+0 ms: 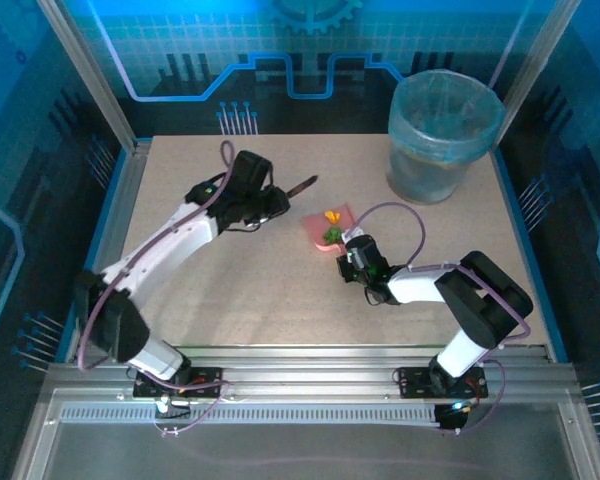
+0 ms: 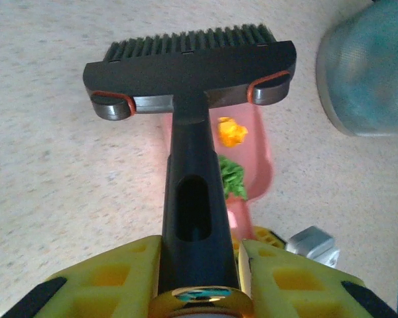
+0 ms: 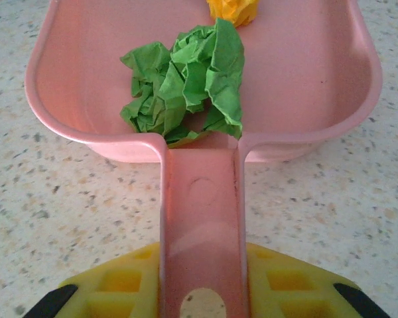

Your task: Sweep away the paper scraps from the table

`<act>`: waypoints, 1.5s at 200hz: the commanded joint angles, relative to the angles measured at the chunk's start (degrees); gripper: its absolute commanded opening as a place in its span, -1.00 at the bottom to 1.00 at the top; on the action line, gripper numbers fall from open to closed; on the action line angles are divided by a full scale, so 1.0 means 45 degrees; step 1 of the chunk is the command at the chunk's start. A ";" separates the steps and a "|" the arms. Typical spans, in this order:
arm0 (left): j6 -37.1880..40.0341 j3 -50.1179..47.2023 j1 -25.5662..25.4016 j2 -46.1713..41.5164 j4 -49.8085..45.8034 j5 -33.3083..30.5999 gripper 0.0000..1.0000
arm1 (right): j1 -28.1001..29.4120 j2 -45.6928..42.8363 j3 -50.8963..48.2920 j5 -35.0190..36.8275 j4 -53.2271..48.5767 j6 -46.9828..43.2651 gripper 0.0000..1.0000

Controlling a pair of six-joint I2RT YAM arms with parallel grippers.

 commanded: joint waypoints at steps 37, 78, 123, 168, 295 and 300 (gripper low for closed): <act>0.1068 0.1831 -0.0365 0.2031 -0.0081 0.1942 -1.00 | 0.0816 0.0247 -0.0017 0.0529 0.0675 -0.1263 -1.00; 0.0938 0.0866 -0.0811 0.1635 0.0296 0.2460 -1.00 | 0.0948 0.0571 0.0267 0.0326 0.0542 -0.1434 -1.00; 0.0410 -0.1054 -0.1076 0.0408 0.1006 0.3025 -1.00 | 0.0936 0.0237 0.0086 0.0349 0.0297 -0.1497 -1.00; -0.0734 -0.3239 -0.1291 -0.1390 0.2559 0.2239 -1.00 | 0.0946 -0.0786 -0.0202 0.0269 0.0074 -0.1565 -1.00; -0.1622 -0.6595 -0.1203 -0.5493 0.7583 0.1072 -1.00 | 0.1286 -0.7456 -0.0198 0.0772 -0.5371 -0.2190 -1.00; -0.1710 -0.6734 -0.1210 -0.5555 0.7839 0.1135 -1.00 | 0.1276 -0.7688 -0.0020 0.0831 -0.5794 -0.2210 -1.00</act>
